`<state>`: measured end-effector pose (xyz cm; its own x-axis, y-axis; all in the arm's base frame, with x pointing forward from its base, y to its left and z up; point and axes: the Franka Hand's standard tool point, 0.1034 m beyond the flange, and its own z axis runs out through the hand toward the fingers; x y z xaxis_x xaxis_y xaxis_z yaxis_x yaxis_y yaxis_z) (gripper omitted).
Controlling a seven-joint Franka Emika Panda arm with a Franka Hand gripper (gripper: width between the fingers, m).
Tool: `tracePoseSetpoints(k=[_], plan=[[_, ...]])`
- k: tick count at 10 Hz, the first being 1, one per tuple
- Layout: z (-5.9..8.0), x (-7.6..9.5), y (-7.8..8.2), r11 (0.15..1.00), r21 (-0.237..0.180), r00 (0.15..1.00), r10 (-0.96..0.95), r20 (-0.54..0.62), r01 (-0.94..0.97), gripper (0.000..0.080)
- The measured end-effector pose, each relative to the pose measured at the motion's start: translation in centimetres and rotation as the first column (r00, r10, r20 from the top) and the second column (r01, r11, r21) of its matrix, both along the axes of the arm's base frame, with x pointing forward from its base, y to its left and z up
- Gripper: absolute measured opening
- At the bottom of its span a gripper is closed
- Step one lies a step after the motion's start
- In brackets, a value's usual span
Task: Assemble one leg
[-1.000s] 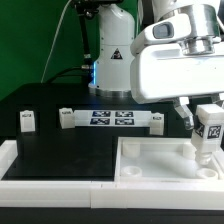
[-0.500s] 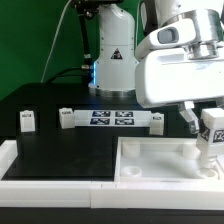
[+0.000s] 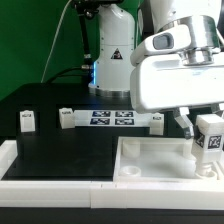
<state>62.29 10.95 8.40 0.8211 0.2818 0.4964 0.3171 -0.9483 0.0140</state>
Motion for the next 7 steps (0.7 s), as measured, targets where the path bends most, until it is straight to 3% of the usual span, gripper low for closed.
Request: tracePoseSetpoints(k=[7], plan=[[-1.2,-0.2,0.3,1.0,0.003,1.0,0.001,0.015,-0.001,0.0291]])
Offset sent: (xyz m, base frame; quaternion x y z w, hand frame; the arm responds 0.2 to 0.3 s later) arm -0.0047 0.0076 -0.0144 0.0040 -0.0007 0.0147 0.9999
